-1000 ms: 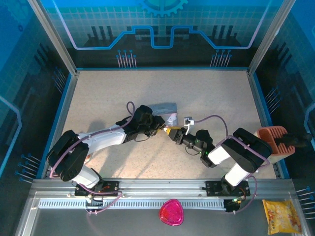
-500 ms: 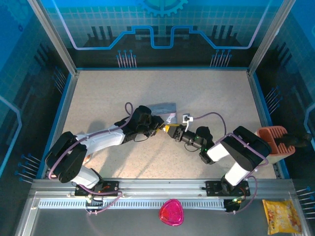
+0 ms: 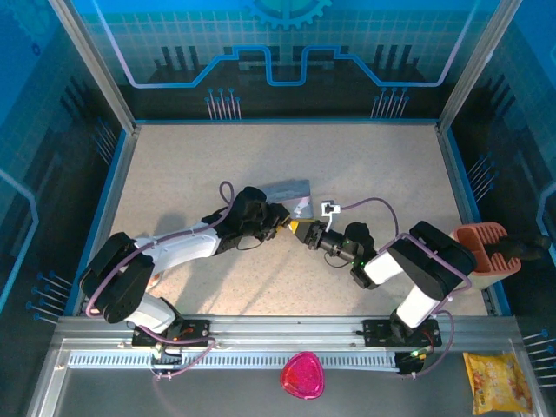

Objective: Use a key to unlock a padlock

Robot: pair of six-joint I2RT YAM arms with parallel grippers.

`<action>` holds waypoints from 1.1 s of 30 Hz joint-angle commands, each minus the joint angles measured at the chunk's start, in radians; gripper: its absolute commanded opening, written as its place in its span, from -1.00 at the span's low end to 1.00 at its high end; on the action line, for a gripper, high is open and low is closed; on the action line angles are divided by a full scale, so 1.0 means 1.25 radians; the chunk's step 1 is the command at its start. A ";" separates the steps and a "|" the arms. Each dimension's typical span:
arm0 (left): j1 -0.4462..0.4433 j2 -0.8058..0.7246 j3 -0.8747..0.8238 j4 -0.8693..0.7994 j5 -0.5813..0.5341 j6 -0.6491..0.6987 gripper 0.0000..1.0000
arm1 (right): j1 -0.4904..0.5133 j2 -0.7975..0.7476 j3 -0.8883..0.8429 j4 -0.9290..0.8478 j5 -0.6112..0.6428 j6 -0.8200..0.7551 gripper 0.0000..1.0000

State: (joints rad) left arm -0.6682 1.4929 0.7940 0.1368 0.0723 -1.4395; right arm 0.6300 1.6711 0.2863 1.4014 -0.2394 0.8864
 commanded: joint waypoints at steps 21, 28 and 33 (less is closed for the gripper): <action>0.008 -0.041 -0.001 0.066 0.008 -0.007 -0.99 | 0.009 0.024 -0.014 0.018 0.035 0.013 -0.45; 0.007 -0.031 -0.003 0.083 0.015 -0.013 -0.99 | 0.009 0.028 0.001 0.018 0.014 0.036 -0.62; 0.001 -0.026 -0.001 0.093 0.015 -0.017 -0.99 | 0.008 0.028 0.005 0.019 0.010 0.048 -0.73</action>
State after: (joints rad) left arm -0.6640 1.4853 0.7879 0.1558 0.0761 -1.4441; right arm 0.6346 1.6951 0.2768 1.4094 -0.2184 0.9283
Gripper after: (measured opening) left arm 0.310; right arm 0.140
